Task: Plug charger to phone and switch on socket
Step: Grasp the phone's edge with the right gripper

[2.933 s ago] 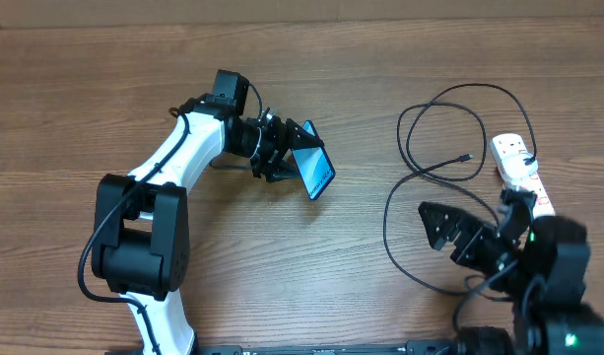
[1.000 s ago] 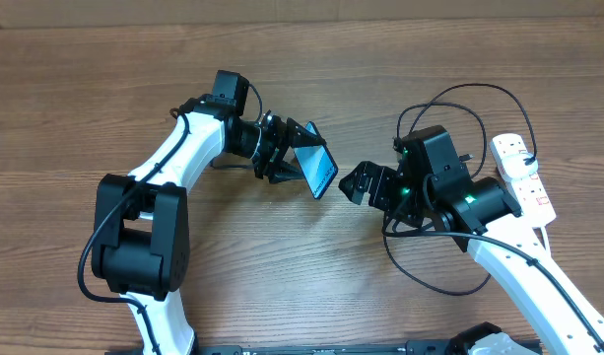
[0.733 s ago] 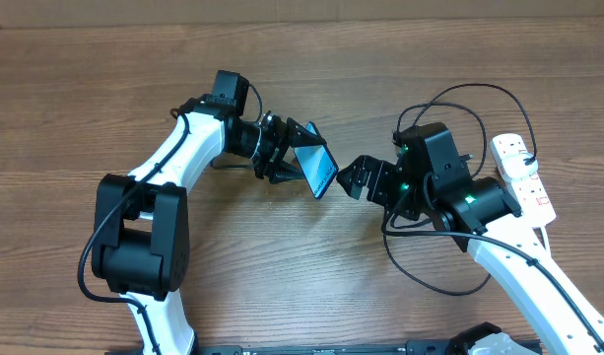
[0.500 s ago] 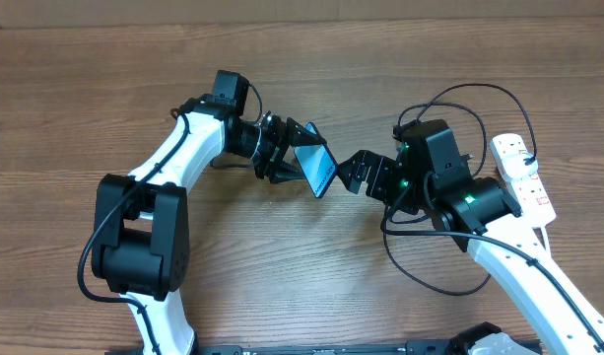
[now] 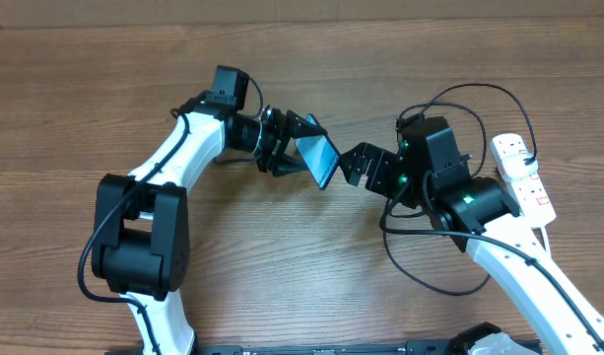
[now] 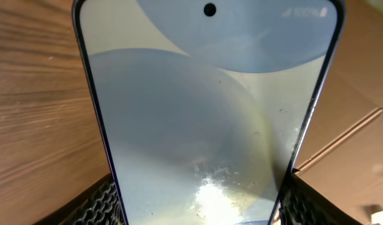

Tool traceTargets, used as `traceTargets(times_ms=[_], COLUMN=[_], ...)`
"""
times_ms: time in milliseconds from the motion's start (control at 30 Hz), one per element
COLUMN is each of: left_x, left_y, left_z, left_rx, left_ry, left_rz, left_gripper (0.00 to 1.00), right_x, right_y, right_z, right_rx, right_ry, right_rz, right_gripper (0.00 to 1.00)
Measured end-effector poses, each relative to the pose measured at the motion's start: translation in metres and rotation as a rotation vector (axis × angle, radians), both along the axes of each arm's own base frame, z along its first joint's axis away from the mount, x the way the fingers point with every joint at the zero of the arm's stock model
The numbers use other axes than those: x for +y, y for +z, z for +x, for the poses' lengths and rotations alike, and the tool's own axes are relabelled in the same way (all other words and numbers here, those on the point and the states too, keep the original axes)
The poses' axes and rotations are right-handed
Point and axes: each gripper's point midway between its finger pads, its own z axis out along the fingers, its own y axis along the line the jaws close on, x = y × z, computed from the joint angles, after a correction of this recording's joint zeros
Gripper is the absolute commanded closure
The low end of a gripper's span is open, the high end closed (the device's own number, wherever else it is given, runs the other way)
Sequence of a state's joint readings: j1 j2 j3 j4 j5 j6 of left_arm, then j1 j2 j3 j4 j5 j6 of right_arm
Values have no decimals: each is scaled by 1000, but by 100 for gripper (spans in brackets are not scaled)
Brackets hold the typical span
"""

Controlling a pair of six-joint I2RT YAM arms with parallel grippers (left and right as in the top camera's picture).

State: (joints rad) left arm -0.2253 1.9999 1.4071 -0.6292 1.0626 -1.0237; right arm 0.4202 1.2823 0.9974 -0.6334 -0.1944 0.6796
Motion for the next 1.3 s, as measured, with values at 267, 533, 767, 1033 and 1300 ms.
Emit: traceTargets(times_ms=[267, 533, 767, 1033, 1300], left_x=[-2, -2, -2, -2, -3], left_y=[4, 4, 4, 3, 5], left_z=[9, 9, 9, 9, 13], left_rx=[33, 73, 79, 98, 113], left_ry=[48, 68, 71, 81, 103], left_rz=[-11, -10, -10, -9, -16], left_gripper=[40, 40, 40, 40, 41], right_x=[26, 53, 57, 61, 60], right_y=[-11, -14, -29, -21, -20], right_z=[14, 34, 40, 49, 51], right_rx=[-52, -152, -141, -192, -201], right_ry=[84, 143, 153, 148, 140], right_rz=[-13, -12, -29, -14, -18], right_gripper=[0, 4, 16, 33, 37])
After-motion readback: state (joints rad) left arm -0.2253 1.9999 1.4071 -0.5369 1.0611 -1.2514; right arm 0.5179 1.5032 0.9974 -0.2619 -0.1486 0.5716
